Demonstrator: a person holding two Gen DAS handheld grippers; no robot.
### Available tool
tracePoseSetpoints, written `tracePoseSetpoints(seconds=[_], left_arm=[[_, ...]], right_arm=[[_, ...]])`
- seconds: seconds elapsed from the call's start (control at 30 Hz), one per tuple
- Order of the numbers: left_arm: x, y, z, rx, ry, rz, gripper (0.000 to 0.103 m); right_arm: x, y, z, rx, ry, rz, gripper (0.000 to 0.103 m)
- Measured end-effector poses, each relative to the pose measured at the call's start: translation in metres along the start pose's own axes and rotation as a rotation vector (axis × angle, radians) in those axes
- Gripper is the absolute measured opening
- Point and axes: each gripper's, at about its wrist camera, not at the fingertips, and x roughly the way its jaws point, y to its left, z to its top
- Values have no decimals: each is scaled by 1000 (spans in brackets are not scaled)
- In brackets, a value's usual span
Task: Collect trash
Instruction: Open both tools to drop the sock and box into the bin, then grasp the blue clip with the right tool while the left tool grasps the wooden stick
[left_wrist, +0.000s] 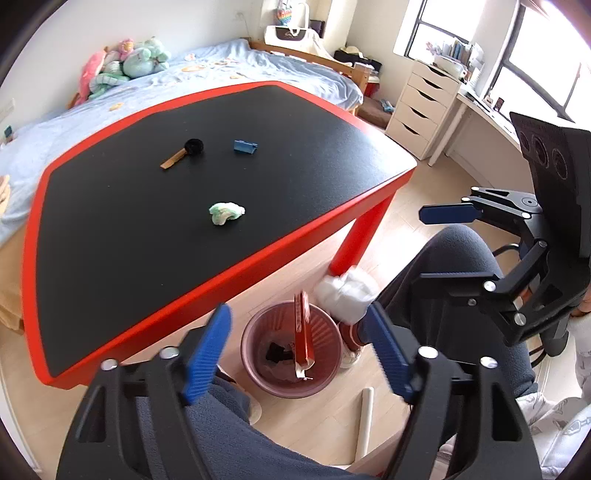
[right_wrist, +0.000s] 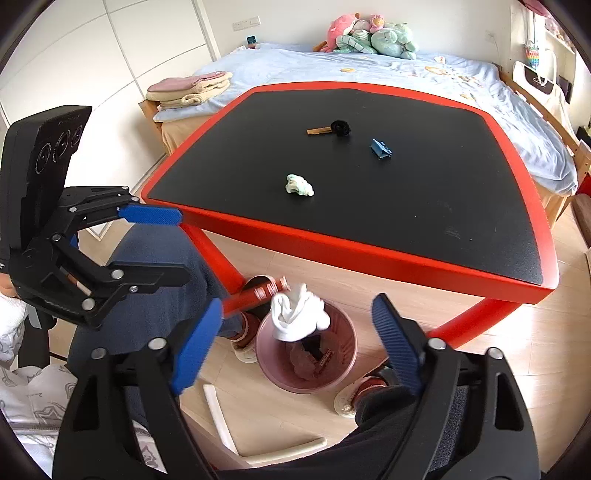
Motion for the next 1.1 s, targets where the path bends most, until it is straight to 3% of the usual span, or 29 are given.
tracePoseSetpoints(seconds=[0.03, 0.2, 0.5, 1.1], left_arm=[[0, 1, 0, -7, -2, 11, 88], [-3, 9, 0, -35, -20, 50, 95], [-8, 13, 1, -28, -56, 80, 95], [-16, 33, 19, -47, -97, 61, 95]], right_arm=[[1, -1, 0, 4, 6, -16, 90], [4, -6, -1, 24, 11, -32, 95], [2, -7, 1, 26, 3, -21, 97], [0, -16, 26, 27, -16, -33, 99]])
